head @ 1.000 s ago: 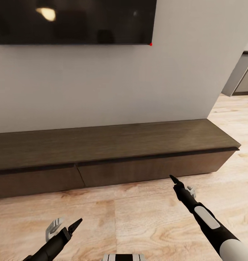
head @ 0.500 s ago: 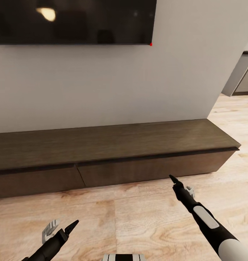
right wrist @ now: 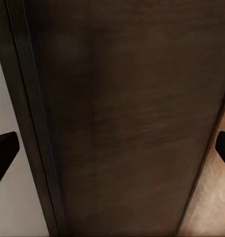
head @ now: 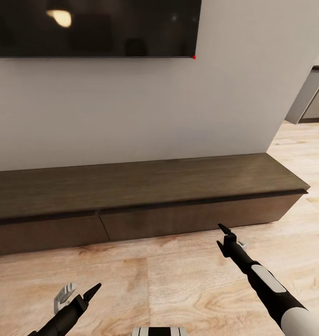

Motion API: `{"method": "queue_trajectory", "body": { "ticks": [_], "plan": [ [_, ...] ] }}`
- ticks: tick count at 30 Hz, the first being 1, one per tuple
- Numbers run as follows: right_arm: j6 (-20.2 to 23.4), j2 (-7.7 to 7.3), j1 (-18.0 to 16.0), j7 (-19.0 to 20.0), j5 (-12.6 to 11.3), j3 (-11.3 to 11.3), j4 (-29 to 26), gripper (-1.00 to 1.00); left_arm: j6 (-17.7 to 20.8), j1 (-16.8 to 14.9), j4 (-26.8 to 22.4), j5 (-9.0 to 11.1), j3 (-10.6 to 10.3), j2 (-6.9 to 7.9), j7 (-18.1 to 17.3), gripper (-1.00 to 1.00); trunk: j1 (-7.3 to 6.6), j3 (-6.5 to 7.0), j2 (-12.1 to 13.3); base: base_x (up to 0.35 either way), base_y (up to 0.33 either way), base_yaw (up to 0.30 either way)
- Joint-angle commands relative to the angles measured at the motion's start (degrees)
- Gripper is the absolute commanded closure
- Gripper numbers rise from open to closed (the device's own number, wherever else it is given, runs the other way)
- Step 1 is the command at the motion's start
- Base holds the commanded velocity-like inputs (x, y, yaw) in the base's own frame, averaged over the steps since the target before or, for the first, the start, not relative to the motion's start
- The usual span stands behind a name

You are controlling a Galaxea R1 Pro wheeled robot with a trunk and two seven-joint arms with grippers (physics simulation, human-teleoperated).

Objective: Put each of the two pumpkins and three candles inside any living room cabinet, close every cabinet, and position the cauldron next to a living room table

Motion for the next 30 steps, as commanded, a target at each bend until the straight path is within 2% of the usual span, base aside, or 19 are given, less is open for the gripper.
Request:
{"method": "queue_trajectory", "body": {
  "ticks": [1,30],
  "plan": [
    [0.17,-0.07,-0.02,0.19,-0.71,0.30,0.05,-1.00,0.18,0.01,-0.03,0.52,-0.01,0.03,-0.04,-1.00,-0.01,-0.03,-0.02,0.000,0.000,0.000],
    [0.36,-0.07,-0.03,0.17,-0.92,0.21,0.15,-1.00,0.07,0.01,0.05,0.52,-0.08,-0.02,-0.13,-1.00,-0.01,-0.03,-0.02,0.093,0.003,0.000]
  ]
}}
